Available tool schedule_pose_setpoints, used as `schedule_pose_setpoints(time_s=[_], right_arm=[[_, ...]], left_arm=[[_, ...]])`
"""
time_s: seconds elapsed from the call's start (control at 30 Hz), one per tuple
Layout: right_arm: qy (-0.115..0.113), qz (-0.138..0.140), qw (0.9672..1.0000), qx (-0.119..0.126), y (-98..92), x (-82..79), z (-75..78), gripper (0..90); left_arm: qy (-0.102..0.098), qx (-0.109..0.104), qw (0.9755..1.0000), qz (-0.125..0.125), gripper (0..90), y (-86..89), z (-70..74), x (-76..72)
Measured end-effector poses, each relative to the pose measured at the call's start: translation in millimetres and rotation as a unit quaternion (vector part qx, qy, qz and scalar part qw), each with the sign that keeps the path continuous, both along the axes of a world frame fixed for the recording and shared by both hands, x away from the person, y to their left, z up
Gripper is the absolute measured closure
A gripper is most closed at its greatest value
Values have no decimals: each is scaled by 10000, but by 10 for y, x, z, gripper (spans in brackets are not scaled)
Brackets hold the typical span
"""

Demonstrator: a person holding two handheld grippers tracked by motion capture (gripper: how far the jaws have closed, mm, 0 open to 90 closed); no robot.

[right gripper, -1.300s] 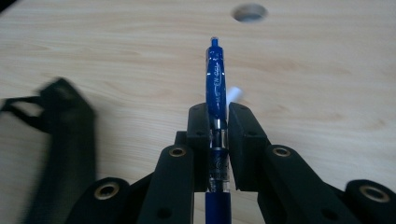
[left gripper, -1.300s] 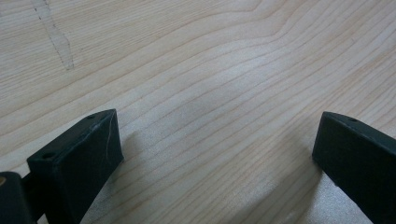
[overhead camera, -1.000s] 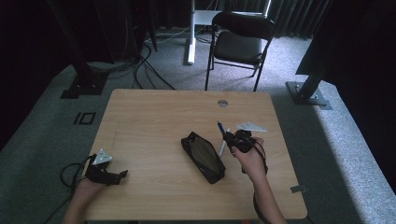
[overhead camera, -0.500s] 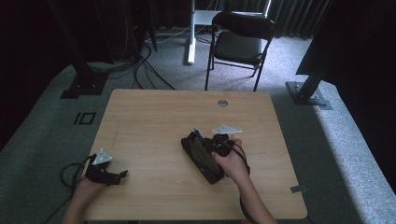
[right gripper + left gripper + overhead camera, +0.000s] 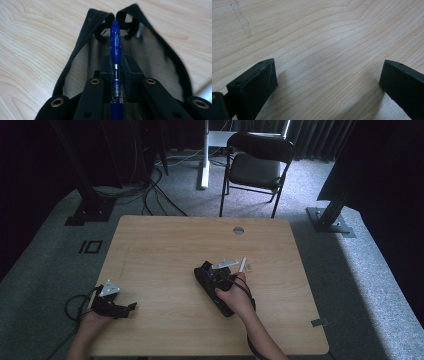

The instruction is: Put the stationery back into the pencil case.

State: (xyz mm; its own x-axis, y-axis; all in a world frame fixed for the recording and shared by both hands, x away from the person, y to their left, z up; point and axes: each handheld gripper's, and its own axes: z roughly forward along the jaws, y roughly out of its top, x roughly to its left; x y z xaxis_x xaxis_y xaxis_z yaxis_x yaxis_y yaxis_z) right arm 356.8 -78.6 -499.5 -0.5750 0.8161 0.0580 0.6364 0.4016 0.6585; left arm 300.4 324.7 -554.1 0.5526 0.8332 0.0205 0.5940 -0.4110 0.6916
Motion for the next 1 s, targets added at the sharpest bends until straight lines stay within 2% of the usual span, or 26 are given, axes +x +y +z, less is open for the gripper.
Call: schedule_pose_setpoints(time_s=[0.07,0.13,0.2,0.37,0.4,0.47,0.57,0.6,0.67,0.73,0.83,0.9,0.93,1.0], right_arm=[[-96,-52,9996,-274,49,8,-26,794],[37,-1,9997,-226,85,22,-58,793],[42,-2,9995,-318,113,28,-86,793],[141,17,9995,-273,122,53,-124,785],[149,41,9995,-275,121,51,-126,757],[113,39,9998,-169,110,38,-103,722],[55,69,9999,-90,93,12,-46,715],[-23,105,9999,127,50,-14,49,702],[-212,71,9992,336,-20,-40,177,696],[-345,56,9972,655,-121,-56,311,670],[-712,-173,9948,710,-335,-33,460,656],[-805,-394,9936,691,-502,24,485,641],[-805,-394,9936,691,-502,24,485,641],[-815,-741,9923,571,-735,122,443,640]], left_arm=[[1,-2,10000,1,16,0,0,0],[-1,-2,10000,1,16,0,0,0],[-1,-3,10000,2,16,0,0,0],[0,-3,10000,3,16,-1,0,0],[1,0,10000,0,16,0,0,0],[1,-1,10000,-2,16,0,0,0],[-1,-4,10000,-2,16,0,0,0],[1,-2,10000,-2,16,0,0,0],[-1,-3,10000,-3,16,0,0,0],[-3,3,10000,-6,16,1,0,1],[-7,-6,10000,0,16,0,-1,1],[-3,5,10000,-7,16,1,0,1],[-3,5,10000,-7,16,1,0,1],[0,-3,10000,-2,16,0,0,0]])
